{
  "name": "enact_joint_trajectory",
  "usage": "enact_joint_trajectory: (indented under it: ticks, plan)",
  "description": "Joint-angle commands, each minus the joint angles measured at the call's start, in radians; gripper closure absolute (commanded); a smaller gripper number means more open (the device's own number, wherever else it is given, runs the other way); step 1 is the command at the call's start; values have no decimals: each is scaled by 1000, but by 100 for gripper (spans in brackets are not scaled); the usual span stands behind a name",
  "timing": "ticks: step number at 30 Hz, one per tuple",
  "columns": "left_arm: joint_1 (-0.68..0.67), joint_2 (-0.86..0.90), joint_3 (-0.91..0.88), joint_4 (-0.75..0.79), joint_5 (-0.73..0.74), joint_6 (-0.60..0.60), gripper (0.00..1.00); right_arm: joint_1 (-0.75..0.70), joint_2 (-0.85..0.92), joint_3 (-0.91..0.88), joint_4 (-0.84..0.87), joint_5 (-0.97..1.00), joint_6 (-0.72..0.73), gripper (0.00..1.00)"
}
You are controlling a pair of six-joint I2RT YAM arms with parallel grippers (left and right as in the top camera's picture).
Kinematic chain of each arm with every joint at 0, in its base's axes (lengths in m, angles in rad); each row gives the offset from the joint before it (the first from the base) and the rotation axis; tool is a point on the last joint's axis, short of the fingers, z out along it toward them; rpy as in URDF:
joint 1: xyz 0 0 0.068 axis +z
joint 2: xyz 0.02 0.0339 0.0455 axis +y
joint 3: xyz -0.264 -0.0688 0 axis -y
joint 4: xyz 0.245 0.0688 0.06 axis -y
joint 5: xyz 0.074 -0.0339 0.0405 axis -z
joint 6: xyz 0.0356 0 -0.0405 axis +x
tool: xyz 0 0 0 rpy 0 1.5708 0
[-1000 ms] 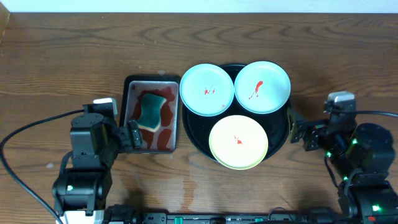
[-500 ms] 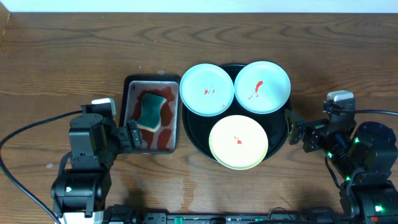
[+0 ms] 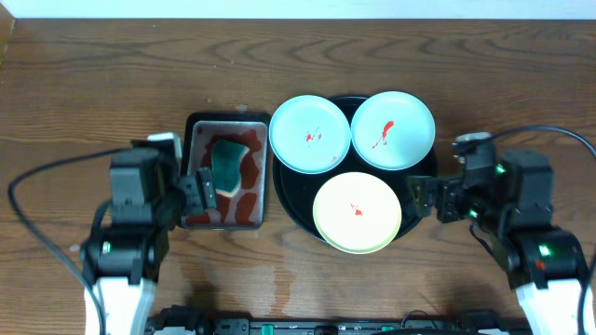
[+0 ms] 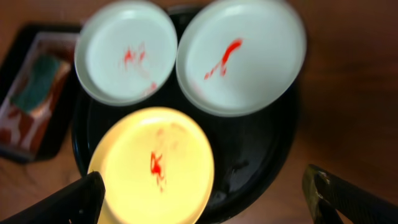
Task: Clean dirty plates on tray and stack at the side
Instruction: 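Grasp the green sponge with left gripper, grip yellow plate rim with right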
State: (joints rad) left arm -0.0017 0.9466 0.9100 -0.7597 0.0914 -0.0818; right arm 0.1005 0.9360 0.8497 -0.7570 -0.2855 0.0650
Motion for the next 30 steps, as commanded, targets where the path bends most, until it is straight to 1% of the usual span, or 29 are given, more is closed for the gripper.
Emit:
enact_joint_trajectory:
  ticks: [1, 5, 9, 13, 19, 22, 26, 28, 30]
  plan:
    - [2, 94, 81, -19, 20, 0, 9, 38, 76, 8, -16, -22, 8, 1]
    - [-2, 203, 127, -26, 36, 6, 9, 85, 187, 8, -8, -22, 8, 1]
    - [-15, 283, 126, -21, 136, 5, 9, 127, 278, 8, 17, -22, 10, 1]
    - [-16, 364, 126, 34, 145, 12, 9, 141, 347, 8, 39, -18, 10, 1]
    - [-57, 494, 126, 83, 143, 113, 9, 141, 422, 7, 45, -19, 32, 1]
    - [-88, 564, 126, 102, 102, 116, 9, 141, 438, 7, 49, -19, 41, 1]
    - [-121, 647, 126, 138, -14, 115, 11, 141, 439, 7, 50, -19, 43, 1]
    - [-129, 675, 126, 157, -49, 115, 13, 141, 439, 7, 49, -19, 43, 1]
    - [-129, 700, 126, 181, -55, 115, 18, 141, 439, 7, 50, -19, 43, 1]
